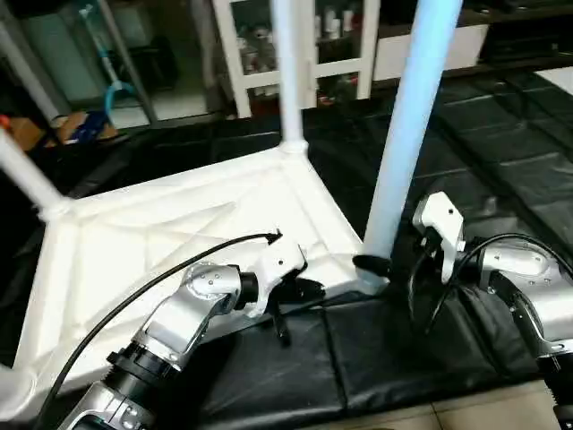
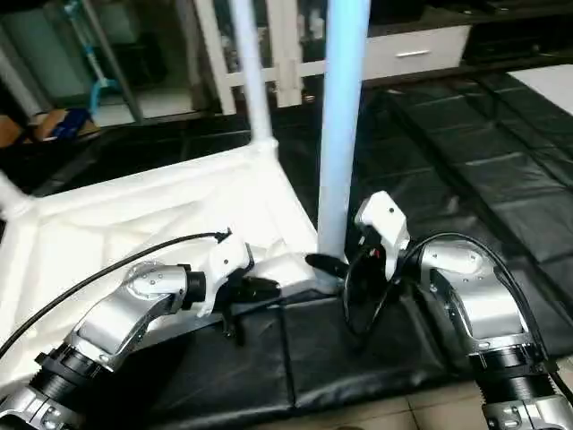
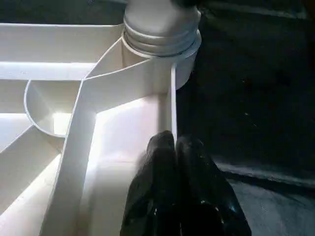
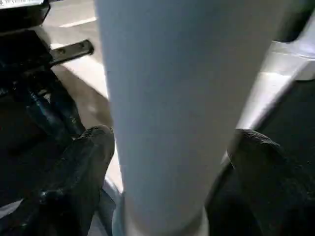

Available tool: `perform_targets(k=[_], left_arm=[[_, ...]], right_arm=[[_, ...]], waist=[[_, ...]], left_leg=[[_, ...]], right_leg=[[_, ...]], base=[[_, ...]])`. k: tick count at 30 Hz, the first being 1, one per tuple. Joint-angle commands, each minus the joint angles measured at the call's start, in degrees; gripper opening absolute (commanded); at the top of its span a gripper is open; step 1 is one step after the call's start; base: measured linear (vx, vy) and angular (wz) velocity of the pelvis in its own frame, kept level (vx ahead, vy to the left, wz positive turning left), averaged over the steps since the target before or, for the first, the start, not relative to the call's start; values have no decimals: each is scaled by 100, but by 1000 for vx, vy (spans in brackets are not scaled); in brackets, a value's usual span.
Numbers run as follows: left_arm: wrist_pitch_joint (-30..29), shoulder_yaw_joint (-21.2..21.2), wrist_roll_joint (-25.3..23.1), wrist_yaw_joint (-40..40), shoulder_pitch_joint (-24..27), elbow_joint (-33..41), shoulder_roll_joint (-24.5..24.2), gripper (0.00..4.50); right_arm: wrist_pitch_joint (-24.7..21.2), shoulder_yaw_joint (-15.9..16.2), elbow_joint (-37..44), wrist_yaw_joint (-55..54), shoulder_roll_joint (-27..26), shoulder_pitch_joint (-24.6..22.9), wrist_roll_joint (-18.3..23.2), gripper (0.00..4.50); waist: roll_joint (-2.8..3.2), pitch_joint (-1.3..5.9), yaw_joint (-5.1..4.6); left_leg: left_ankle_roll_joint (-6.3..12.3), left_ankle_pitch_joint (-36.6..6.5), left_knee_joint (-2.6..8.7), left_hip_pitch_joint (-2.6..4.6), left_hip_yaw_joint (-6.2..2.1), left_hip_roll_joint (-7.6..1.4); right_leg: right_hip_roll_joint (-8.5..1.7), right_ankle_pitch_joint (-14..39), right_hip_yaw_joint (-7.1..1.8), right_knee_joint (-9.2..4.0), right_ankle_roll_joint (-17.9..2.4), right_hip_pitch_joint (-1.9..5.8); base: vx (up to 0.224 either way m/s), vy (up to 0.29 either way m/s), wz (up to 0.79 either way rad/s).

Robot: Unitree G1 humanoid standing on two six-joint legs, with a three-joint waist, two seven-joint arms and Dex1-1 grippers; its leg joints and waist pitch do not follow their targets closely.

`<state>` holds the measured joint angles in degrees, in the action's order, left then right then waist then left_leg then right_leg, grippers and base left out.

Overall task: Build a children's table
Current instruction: Rotate leg to tighten

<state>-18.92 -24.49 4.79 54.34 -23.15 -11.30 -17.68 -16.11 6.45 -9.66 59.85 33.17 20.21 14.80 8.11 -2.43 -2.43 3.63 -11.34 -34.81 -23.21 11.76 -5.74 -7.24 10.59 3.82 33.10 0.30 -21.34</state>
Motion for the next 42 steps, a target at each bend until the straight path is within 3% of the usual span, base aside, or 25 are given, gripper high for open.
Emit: perform_targets(k=[1, 5, 9, 10, 15, 20, 27, 30, 32, 34, 35, 37, 40, 42], left_arm=[[-273, -320, -162, 214, 208, -199, -173, 0], [-338, -348, -133, 302, 235, -79, -200, 0], [-362, -373, -117, 344, 241, -34, -224, 0], [-373, -377, -111, 360, 245, -16, -233, 0], [-407, -378, -131, 451, 255, 31, -276, 0], [-429, -403, -134, 496, 260, 61, -297, 0], [-469, -434, -144, 528, 283, 101, -308, 0], [-516, -372, -174, 326, 254, 20, -180, 0], [-522, -339, -205, 190, 212, -72, -83, 0], [-493, -332, -259, 59, 169, -167, 0, 0], [-478, -261, -367, -330, 47, -429, 241, 0], [-480, -212, -445, -627, -56, -633, 428, 0], [-452, -91, -535, -1149, -220, -964, 742, 0], [-266, 162, -591, -1882, -434, -1380, 1160, 0]], right_arm=[[-10, 42, -48, 106, 95, -21, -58, 395], [-100, 87, -66, 310, 126, -76, 21, 395], [-34, 130, -179, 392, 183, -113, -27, 395], [-9, 125, -225, 397, 190, -114, -37, 369], [-37, 218, -323, 617, 283, -155, -65, 324], [-64, 222, -345, 662, 295, -185, -74, 281], [-13, 163, -405, 572, 195, -212, -57, 257], [24, -93, -709, -266, -205, -78, -150, 255], [-17, -169, -829, -662, -399, -14, -213, 254], [-60, -192, -881, -935, -530, 17, -272, 254], [-140, -259, -994, -1599, -859, 88, -399, 254], [-200, -315, -1059, -2111, -1113, 137, -491, 254], [-326, -461, -1169, -3021, -1545, 213, -628, 249], [-304, -596, -1276, -4018, -2102, 272, -787, 247]], waist=[[-167, 336, 40], [-171, 328, 84], [-168, 330, 113], [-175, 335, 112], [-162, 350, 117], [-154, 363, 133], [-152, 362, 127], [-144, 350, 100], [-146, 309, 17], [-151, 247, -64], [-145, 228, -136], [-162, 197, -272], [-148, 181, -397], [-134, 153, -534]], left_leg=[[304, -1768, 546, 190, -367, -721], [109, -2053, 562, 214, -363, -715], [39, -2077, 566, 212, -367, -712], [48, -2052, 562, 205, -367, -710], [135, -1896, 549, 202, -367, -711], [344, -1580, 515, 186, -361, -711], [304, -1670, 521, 200, -361, -712], [254, -1773, 526, 187, -358, -698], [-2, -2302, 578, 174, -398, -693], [-365, -3115, 619, 238, -418, -685], [-594, -3574, 612, 259, -471, -674], [-867, -4175, 637, 301, -521, -632], [-1023, -4617, 677, 318, -584, -613], [-1110, -5079, 765, 333, -580, -591]], right_leg=[[-281, 774, -203, -277, -1379, 136], [-288, 1060, -228, -300, -1327, 119], [-292, 1064, -235, -305, -1320, 116], [-294, 1037, -235, -304, -1321, 124], [-283, 844, -221, -284, -1353, 139], [-296, 618, -216, -262, -1419, 160], [-279, 726, -210, -268, -1413, 152], [-285, 859, -213, -282, -1409, 143], [-276, 1469, -195, -319, -1266, 143], [-255, 2244, -199, -376, -1079, 55], [-270, 2653, -202, -396, -948, 34], [-234, 3215, -148, -450, -672, -22], [-210, 3342, -88, -479, -449, -18], [-142, 3284, 20, -488, -371, -32]], base=[[0, 0, 0], [0, 0, 0], [0, 0, 0], [0, 0, 0], [0, 0, 0], [0, 0, 0], [0, 0, 0], [0, 0, 0], [0, 0, 0], [-32, 5, -3], [-51, 8, -2], [-37, 6, -2], [-70, 20, -3], [-58, 18, -2]])
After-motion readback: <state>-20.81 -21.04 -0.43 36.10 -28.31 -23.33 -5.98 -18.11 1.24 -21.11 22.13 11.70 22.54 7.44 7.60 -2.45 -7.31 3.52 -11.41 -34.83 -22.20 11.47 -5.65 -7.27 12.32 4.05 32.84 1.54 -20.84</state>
